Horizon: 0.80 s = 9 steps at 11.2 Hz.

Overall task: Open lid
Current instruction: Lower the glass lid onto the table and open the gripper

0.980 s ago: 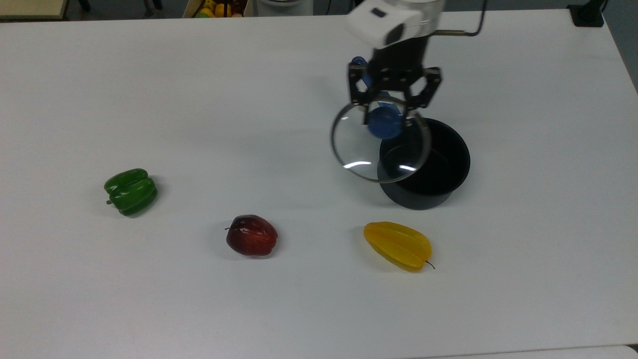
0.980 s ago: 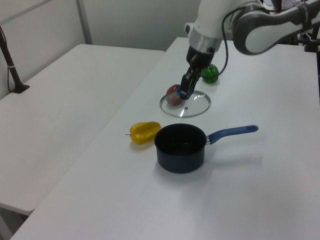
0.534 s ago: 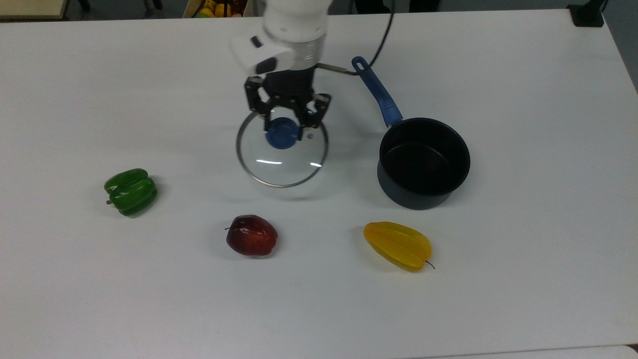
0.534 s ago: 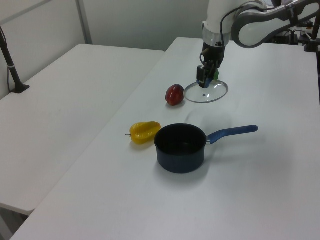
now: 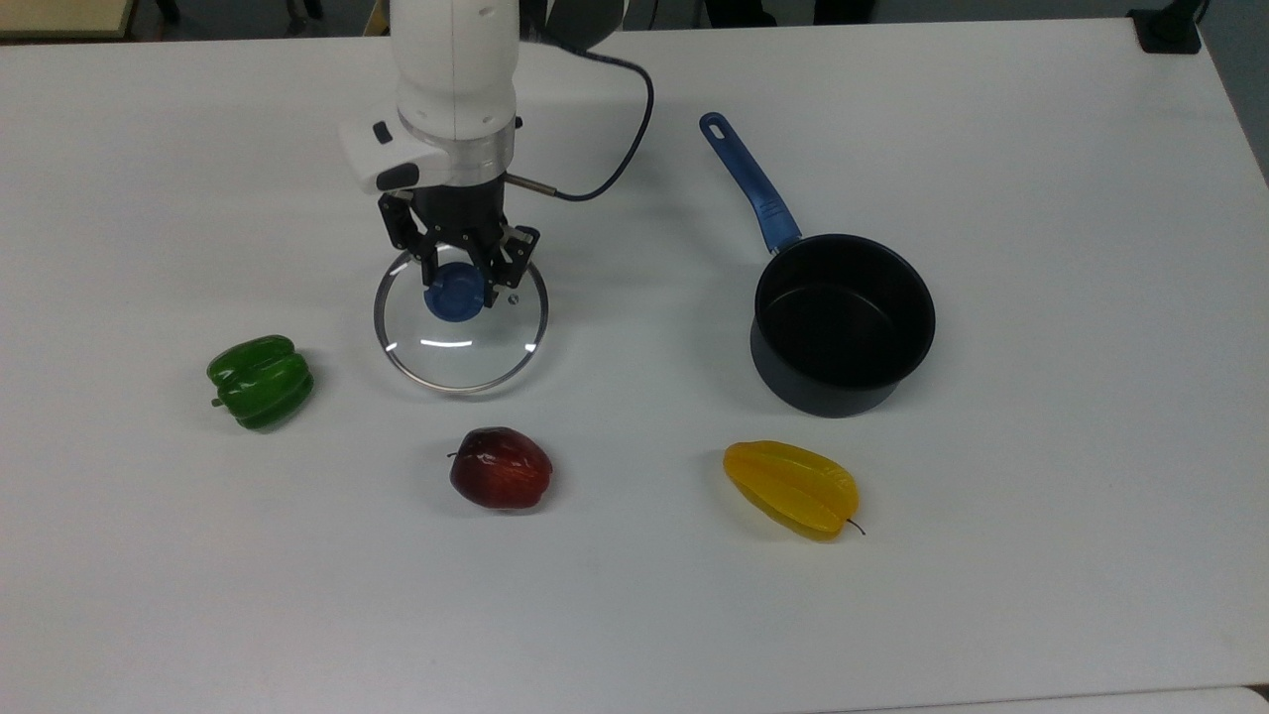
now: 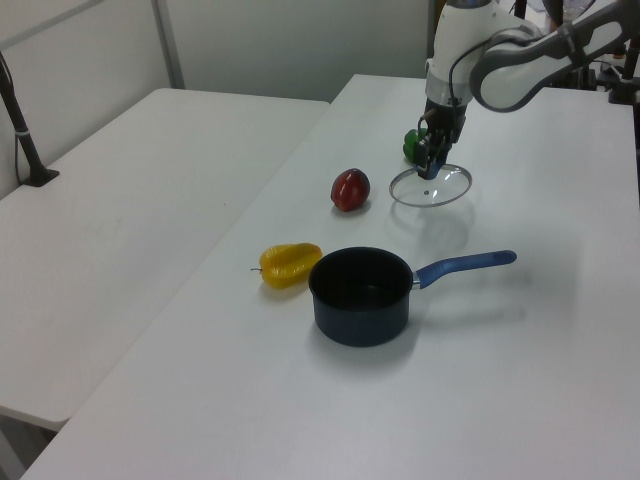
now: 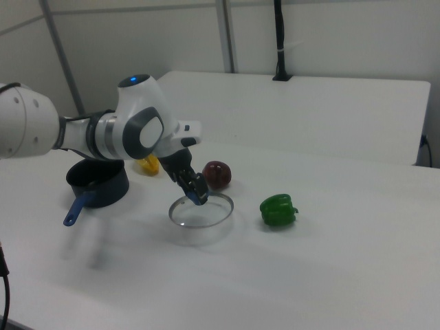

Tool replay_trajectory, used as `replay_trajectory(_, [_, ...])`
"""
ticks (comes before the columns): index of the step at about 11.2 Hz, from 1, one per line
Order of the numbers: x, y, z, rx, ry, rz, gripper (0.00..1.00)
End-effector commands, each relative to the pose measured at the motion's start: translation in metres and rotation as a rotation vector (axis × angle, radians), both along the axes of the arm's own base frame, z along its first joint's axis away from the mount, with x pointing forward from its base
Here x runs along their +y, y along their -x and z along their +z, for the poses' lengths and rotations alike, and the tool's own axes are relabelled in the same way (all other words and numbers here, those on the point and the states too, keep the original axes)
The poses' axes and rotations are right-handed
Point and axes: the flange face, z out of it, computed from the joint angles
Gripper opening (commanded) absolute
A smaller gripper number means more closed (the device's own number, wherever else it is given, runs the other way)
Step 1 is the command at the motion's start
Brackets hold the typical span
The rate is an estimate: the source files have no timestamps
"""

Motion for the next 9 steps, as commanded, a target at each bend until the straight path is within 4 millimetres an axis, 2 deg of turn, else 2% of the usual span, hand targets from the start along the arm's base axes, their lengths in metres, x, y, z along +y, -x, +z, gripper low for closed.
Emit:
replay_trajectory(1, [-0.005, -0.008, -0.020, -0.049, 0.003, 0.023, 0.51])
replay_trajectory(6, [-0.009, -0.011, -0.034, -0.041, 0.005, 0.020, 0.55])
replay_trajectory(8, [-0.009, -0.011, -0.035, -0.038, 0.005, 0.021, 0.64])
replay_trajectory(9, [-0.009, -0.011, -0.035, -0.037, 0.005, 0.021, 0.75])
